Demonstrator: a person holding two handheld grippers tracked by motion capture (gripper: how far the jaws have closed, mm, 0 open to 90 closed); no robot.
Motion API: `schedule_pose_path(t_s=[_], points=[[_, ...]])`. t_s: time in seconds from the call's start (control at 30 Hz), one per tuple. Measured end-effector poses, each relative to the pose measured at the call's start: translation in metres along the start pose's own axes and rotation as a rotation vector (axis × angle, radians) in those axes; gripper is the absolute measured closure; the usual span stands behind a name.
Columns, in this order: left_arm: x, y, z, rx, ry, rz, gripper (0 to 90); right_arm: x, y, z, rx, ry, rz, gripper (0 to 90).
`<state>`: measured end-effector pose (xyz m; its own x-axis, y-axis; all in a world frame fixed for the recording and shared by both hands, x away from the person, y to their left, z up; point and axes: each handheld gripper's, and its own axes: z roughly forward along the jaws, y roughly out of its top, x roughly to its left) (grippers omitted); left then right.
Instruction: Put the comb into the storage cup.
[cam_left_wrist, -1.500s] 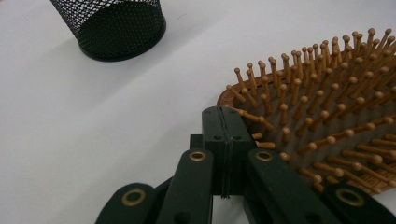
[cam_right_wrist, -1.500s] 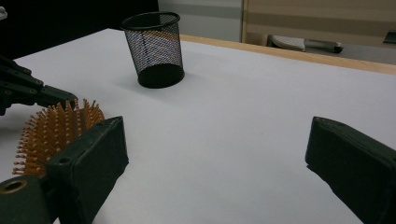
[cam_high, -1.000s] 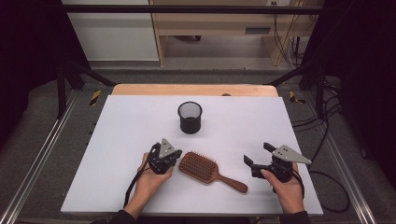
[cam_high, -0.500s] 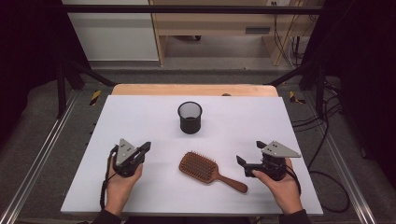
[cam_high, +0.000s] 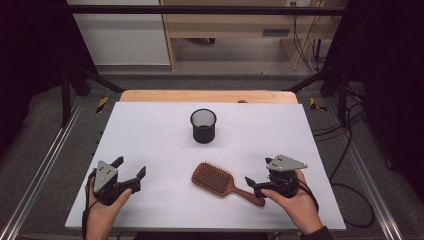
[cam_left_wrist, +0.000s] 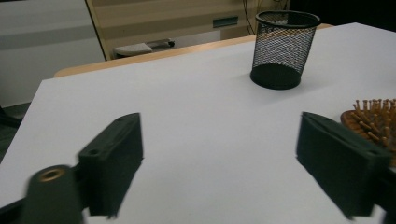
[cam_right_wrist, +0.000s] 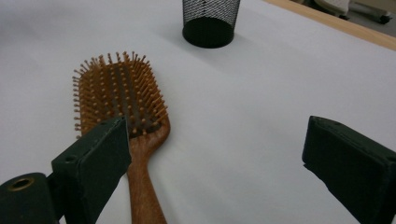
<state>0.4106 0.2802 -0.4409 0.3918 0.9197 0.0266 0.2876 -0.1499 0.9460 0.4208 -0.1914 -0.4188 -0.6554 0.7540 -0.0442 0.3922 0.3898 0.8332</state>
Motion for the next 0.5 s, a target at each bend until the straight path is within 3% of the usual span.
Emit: schedule_pose_path(t_s=[0.13, 0.5], points=[[0.003, -0.001, 0.002, -0.023, 0.004, -0.011, 3.4, 0.006, 0.000, 0.004, 0.047, 0.023, -0.025, 7.3], [0.006, -0.002, 0.001, -0.039, 0.005, 0.006, 3.0, 0.013, 0.000, 0.016, 0.175, 0.065, -0.096, 6.9]])
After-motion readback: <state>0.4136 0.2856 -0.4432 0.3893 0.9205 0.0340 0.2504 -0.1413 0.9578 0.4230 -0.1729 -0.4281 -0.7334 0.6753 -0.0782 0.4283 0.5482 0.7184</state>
